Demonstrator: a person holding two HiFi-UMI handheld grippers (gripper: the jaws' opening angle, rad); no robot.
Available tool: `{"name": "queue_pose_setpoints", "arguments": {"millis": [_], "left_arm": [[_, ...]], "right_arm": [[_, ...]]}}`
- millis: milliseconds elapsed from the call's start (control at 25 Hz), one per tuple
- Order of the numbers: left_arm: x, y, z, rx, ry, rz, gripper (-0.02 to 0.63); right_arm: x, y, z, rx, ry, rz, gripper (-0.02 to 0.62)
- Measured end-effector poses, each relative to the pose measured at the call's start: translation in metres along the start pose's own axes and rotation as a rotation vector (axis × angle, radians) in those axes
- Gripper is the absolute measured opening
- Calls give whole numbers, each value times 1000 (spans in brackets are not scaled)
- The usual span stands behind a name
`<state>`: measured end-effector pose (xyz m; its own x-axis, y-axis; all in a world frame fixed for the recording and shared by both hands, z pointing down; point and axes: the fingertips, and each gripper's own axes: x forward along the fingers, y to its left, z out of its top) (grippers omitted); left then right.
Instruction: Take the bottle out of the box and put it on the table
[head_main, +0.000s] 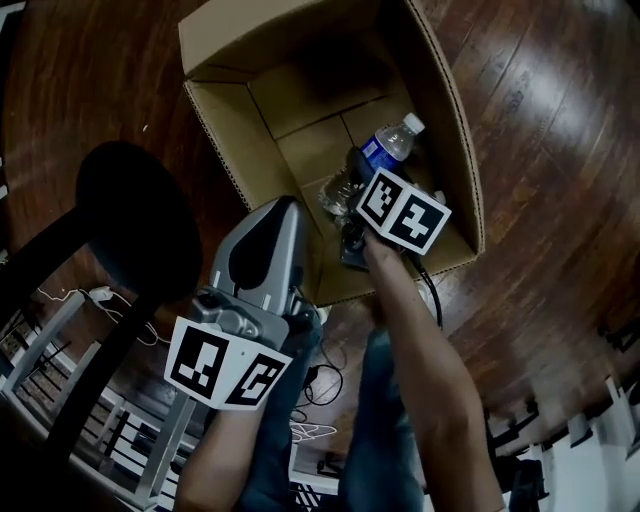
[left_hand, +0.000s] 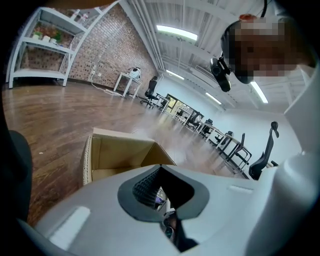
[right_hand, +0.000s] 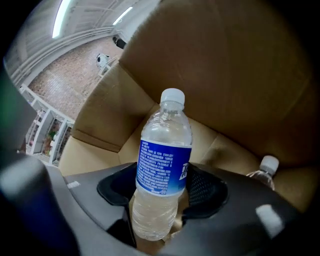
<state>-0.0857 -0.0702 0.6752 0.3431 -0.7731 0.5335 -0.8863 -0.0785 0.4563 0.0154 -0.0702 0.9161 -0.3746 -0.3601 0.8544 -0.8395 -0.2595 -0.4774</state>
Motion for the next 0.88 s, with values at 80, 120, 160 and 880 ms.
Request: {"name": "queue_pose_setpoints", "arguments": {"millis": [80, 120, 160, 880], "left_arm": [[-7, -8, 0, -11, 0, 1, -2], [-11, -12, 1, -10, 2, -1, -2], [-15, -16, 4, -7, 3, 1, -2], [-132, -121, 161, -47, -217, 35, -3]], "right_arm": [[-21, 12, 9, -22, -14, 27, 278], [-33, 18, 14, -25, -21, 41, 278], [-44, 24, 20, -28, -29, 55, 278], [-297, 214, 139, -242, -219, 356, 279]]}}
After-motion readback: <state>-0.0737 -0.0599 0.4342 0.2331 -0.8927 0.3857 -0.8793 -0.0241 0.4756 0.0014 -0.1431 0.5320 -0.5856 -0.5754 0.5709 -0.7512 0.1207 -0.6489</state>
